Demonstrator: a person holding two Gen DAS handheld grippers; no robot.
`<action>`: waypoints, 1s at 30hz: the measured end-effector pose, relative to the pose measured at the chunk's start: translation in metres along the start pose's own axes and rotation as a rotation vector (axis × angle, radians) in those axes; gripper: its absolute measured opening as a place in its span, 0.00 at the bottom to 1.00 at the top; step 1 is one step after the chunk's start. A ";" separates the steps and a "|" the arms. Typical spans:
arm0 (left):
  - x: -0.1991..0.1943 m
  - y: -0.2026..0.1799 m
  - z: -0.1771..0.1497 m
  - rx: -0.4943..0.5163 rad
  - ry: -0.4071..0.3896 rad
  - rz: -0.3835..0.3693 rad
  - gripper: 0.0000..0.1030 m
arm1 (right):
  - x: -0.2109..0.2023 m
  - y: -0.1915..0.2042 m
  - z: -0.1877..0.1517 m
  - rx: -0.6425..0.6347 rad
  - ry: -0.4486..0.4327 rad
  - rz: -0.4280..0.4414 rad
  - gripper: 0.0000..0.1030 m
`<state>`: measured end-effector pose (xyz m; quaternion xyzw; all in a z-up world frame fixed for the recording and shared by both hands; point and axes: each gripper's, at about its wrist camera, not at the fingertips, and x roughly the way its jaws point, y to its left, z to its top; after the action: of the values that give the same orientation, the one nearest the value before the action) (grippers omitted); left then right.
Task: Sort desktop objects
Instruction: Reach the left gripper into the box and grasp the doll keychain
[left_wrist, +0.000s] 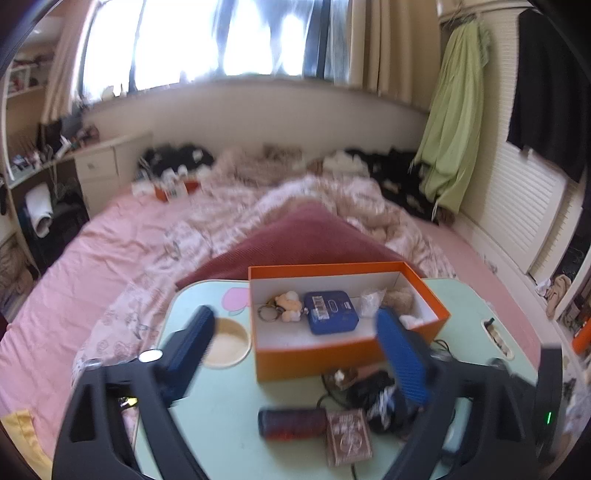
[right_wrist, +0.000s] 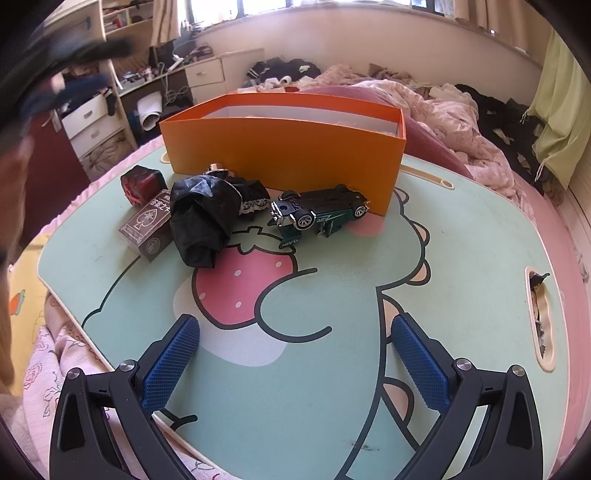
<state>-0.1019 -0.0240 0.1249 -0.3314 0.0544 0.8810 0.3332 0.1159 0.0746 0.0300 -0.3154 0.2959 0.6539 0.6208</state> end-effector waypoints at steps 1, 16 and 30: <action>0.020 0.000 0.013 0.001 0.067 0.000 0.55 | 0.000 0.000 0.000 0.000 -0.001 0.000 1.00; 0.181 -0.007 0.022 -0.098 0.472 0.173 0.28 | 0.003 0.005 0.007 0.000 -0.007 -0.001 1.00; 0.199 -0.026 0.018 0.055 0.484 0.288 0.34 | 0.007 0.007 0.008 0.000 -0.011 -0.007 1.00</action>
<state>-0.2069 0.1113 0.0189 -0.5117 0.2028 0.8128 0.1906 0.1081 0.0845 0.0298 -0.3130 0.2913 0.6534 0.6247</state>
